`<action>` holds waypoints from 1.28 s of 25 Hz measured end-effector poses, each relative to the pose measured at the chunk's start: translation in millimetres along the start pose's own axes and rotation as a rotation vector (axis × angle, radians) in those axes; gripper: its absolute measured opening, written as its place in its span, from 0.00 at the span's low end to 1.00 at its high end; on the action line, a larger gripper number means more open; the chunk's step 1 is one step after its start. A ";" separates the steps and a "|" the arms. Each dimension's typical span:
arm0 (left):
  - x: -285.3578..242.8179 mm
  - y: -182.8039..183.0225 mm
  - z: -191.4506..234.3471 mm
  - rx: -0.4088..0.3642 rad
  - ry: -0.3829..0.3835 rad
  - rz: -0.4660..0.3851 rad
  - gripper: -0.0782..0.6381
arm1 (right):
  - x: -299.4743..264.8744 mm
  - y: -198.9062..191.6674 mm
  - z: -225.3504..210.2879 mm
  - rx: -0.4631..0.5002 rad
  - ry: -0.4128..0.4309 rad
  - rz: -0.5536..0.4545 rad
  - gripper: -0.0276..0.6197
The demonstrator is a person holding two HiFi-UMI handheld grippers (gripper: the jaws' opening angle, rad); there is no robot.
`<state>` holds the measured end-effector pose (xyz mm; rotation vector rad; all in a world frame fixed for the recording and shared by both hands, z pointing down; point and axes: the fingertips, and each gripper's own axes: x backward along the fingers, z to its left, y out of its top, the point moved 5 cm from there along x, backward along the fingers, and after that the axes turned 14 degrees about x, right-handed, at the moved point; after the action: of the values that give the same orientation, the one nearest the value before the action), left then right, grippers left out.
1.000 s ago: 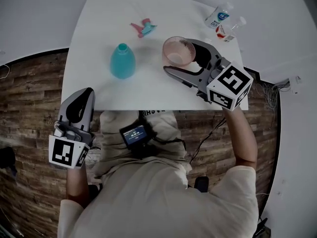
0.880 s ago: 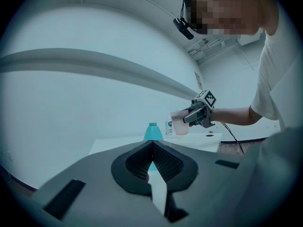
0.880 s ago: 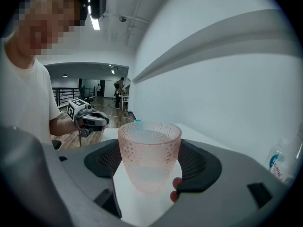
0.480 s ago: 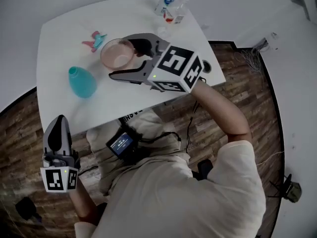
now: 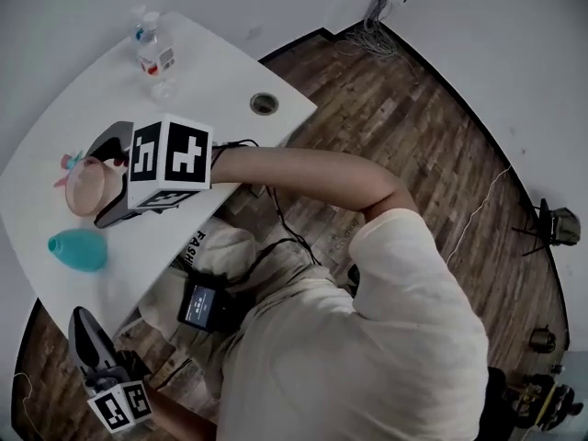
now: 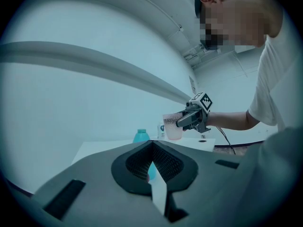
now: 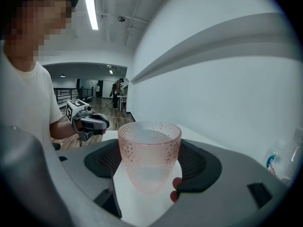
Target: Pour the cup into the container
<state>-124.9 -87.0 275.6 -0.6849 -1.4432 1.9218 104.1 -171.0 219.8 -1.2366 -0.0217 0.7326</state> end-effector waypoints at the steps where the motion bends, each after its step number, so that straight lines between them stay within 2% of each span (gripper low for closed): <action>1: 0.2 0.6 -2.5 -0.001 -0.002 -0.001 0.12 | 0.1 0.7 2.2 -0.003 0.012 0.001 0.62; 5: 0.9 2.8 -6.7 -0.013 -0.007 0.009 0.12 | 0.7 3.4 7.9 -0.001 0.039 -0.004 0.62; 9: -20.3 -1.8 -7.1 -0.018 -0.046 0.004 0.12 | 9.7 -7.5 0.7 0.017 0.024 0.014 0.62; 18: 1.3 -0.1 -1.3 -0.042 0.047 0.017 0.12 | -4.8 -2.6 3.3 0.031 0.056 0.003 0.62; 32: 7.3 -5.0 -1.4 -0.040 0.061 0.039 0.12 | -10.9 14.2 9.7 0.082 0.079 0.040 0.62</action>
<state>-127.8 -79.7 279.8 -0.7884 -1.4439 1.8895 84.8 -166.5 215.0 -1.1888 0.0970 0.7120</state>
